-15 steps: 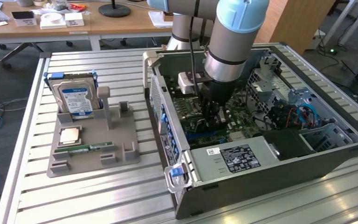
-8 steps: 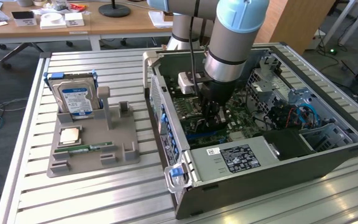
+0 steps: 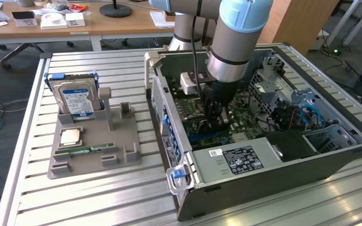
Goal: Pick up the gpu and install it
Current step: 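Insert the gpu into the slot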
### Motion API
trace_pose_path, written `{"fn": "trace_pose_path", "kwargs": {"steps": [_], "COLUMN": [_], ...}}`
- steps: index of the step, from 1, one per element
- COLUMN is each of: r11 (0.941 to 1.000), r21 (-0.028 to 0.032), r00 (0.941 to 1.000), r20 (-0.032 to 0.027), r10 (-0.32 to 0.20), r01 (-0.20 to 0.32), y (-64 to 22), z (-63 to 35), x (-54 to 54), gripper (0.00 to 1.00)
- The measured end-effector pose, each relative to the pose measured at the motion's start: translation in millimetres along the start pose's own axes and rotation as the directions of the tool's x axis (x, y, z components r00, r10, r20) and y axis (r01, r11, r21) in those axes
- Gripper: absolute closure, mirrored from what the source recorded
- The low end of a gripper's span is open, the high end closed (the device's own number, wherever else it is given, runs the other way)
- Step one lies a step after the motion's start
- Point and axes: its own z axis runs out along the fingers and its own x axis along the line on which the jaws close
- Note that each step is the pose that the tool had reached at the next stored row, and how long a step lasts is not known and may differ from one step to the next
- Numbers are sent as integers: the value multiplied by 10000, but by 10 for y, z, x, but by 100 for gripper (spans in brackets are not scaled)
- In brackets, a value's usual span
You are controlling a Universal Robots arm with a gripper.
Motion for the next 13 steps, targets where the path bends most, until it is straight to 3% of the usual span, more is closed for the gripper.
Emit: {"fn": "trace_pose_path", "kwargs": {"steps": [13], "r11": [10000], "r21": [-1], "r00": [10000], "r20": [-4], "r10": [-16], "r01": [16], "y": [0], "z": [55], "x": [4], "gripper": [74]}}
